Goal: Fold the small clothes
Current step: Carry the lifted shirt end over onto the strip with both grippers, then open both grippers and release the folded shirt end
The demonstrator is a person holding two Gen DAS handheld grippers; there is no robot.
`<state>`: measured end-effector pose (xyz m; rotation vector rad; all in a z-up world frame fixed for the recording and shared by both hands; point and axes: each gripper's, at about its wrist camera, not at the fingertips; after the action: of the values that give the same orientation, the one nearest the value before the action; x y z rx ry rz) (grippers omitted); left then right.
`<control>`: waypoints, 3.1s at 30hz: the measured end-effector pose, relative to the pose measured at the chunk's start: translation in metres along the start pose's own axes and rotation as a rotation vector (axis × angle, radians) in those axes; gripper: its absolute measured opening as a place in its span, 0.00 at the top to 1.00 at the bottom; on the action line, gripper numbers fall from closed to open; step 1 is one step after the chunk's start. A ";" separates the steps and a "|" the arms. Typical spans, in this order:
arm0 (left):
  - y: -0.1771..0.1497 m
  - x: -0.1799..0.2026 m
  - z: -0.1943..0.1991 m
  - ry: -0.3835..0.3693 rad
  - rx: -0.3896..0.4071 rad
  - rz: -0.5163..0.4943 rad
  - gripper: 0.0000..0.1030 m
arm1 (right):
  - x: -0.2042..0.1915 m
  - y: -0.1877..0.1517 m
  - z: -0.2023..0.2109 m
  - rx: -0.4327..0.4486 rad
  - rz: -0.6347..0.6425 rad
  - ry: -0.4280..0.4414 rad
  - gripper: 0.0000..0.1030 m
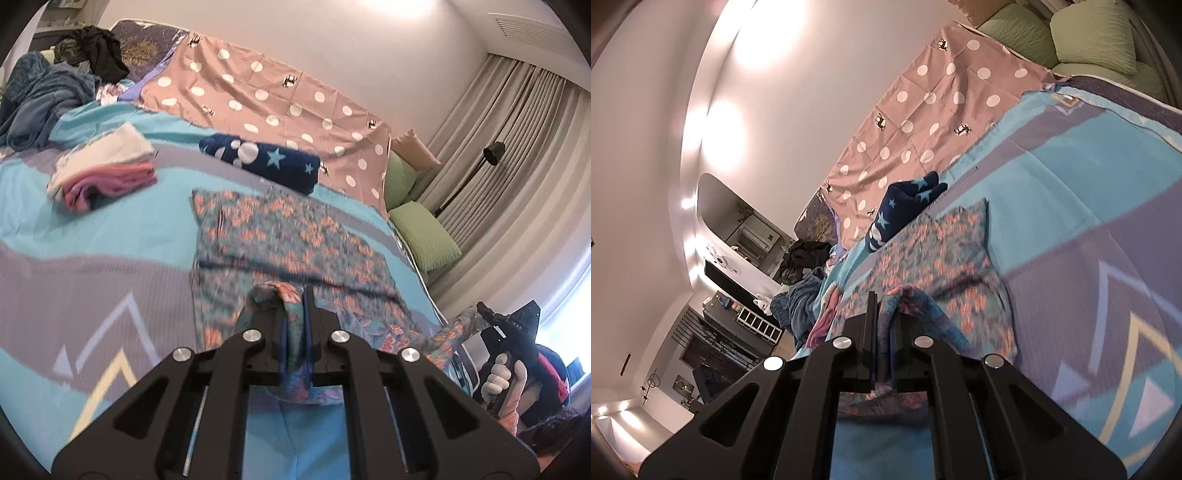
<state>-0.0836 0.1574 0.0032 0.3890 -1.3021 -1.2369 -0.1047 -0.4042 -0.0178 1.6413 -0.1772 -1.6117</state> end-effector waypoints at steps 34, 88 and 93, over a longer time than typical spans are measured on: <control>0.103 -0.100 -0.283 0.189 -0.149 0.109 0.94 | 0.068 0.080 -0.317 -0.145 0.157 -0.319 0.95; 0.076 -0.107 -0.253 0.199 -0.127 0.012 0.55 | 0.100 0.051 -0.235 -0.248 0.177 -0.398 0.70; 0.044 -0.097 -0.182 0.193 -0.115 0.040 0.50 | 0.099 0.022 -0.157 -0.233 0.104 -0.403 0.70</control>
<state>0.1138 0.1824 -0.0660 0.3880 -1.0644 -1.2041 0.0618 -0.4107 -0.1036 1.1042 -0.2650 -1.7932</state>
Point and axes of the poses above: each gripper's, at about its wrist camera, not at the fingertips, and z roughly against the way its jaws point, x to its right, y to its top, and after that the axes turned 14 degrees about x, right-handed
